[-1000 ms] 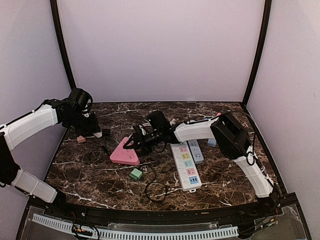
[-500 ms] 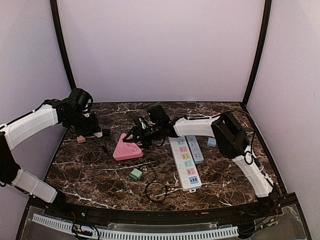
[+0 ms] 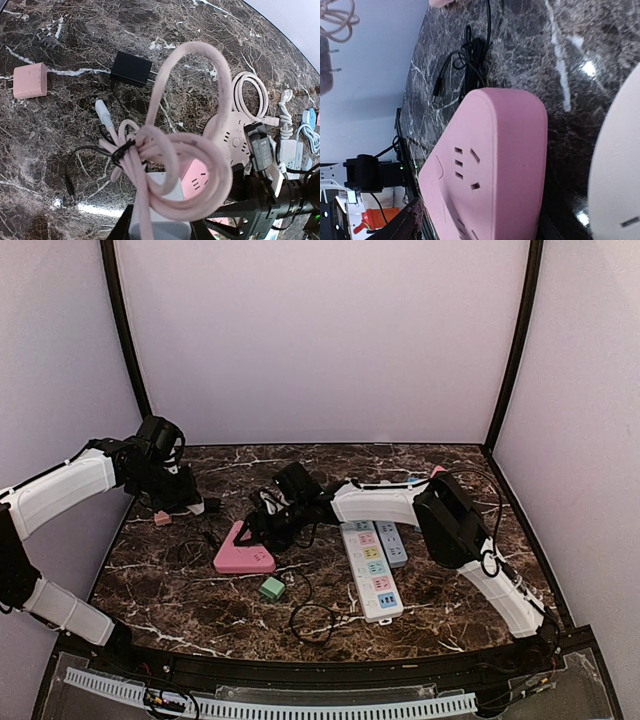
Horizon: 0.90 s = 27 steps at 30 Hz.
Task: Pull the plug off the socket
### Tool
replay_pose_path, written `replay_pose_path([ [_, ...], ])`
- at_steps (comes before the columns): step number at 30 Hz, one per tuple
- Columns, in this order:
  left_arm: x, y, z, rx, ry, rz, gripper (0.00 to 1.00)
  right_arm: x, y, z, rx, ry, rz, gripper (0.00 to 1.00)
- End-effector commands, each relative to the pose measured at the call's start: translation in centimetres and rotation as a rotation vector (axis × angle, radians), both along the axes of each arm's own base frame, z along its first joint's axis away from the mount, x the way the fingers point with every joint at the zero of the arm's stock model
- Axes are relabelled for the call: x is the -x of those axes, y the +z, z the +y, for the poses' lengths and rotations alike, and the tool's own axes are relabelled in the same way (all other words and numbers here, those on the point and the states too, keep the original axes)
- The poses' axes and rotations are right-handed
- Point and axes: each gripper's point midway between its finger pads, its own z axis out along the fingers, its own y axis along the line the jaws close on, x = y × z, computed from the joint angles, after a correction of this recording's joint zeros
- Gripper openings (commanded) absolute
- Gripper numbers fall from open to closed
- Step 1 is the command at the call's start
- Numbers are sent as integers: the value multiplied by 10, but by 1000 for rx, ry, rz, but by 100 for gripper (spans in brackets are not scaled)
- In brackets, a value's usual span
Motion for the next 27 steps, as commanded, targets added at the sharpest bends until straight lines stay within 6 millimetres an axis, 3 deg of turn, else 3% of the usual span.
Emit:
replay_pose_path([
  [1, 2, -3, 2, -1, -4, 0, 1, 8, -13, 2, 78, 15, -64, 70],
  [6, 3, -6, 3, 1, 4, 3, 1, -10, -4, -7, 180, -20, -252, 72],
  [13, 5, -21, 15, 21, 82, 18, 1, -17, 13, -15, 231, -12, -437, 77],
  [18, 9, -35, 45, 65, 226, 4, 2, -19, 54, -20, 183, -19, -520, 81],
  [23, 9, -59, 57, 221, 274, 0, 4, -18, 86, -28, 126, -22, -547, 85],
  [24, 5, -60, 59, 237, 277, -12, 4, -18, 90, -31, 119, -24, -547, 96],
  [27, -1, -75, 72, 280, 308, 0, 6, -19, 105, -41, 102, -36, -557, 99],
])
